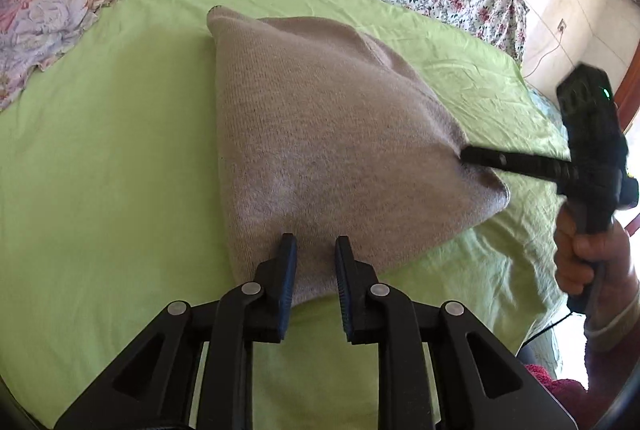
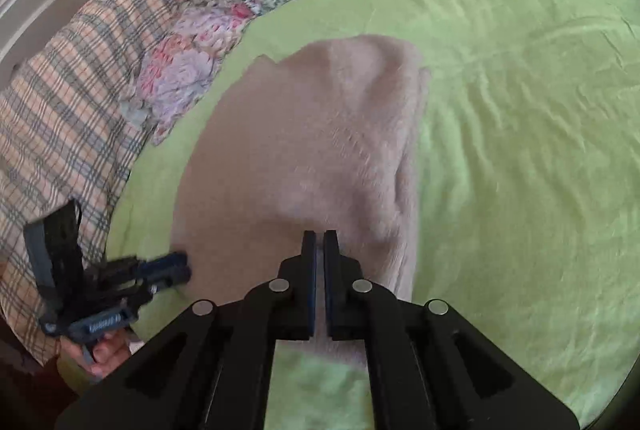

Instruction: Fold small clothes

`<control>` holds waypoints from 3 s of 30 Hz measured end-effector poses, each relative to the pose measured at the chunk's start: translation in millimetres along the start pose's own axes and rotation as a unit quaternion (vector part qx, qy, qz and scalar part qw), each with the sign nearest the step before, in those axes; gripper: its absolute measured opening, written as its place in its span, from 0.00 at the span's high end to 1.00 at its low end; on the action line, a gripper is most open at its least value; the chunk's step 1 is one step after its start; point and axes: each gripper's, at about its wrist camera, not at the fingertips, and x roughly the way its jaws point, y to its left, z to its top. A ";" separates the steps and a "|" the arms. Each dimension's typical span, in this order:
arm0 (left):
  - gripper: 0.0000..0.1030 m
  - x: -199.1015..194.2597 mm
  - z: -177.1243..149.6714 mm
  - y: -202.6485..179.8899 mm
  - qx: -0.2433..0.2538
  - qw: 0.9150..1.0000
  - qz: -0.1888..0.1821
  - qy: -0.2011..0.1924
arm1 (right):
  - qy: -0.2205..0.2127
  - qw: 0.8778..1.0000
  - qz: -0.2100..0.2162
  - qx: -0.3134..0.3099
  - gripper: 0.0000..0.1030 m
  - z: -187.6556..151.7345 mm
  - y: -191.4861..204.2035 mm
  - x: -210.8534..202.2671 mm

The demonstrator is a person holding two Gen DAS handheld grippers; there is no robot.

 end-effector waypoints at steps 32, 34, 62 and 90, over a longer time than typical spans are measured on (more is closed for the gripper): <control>0.47 -47.0 -10.8 2.1 -0.007 0.999 0.044 -0.004 | -0.043 0.997 -0.037 0.046 0.60 -56.1 -5.3 -64.4; 0.41 -48.9 -10.3 0.6 -0.007 0.999 0.046 -0.005 | -0.044 0.997 -0.033 0.045 0.59 -56.2 -3.3 -66.1; 0.21 -34.2 34.9 19.0 -0.025 0.994 0.108 -0.005 | -0.048 0.997 -0.032 0.047 0.36 14.1 -4.8 -32.0; 0.18 -10.2 64.0 4.4 0.005 0.985 0.169 0.019 | -0.006 0.999 -0.026 0.018 0.23 23.3 14.6 -9.8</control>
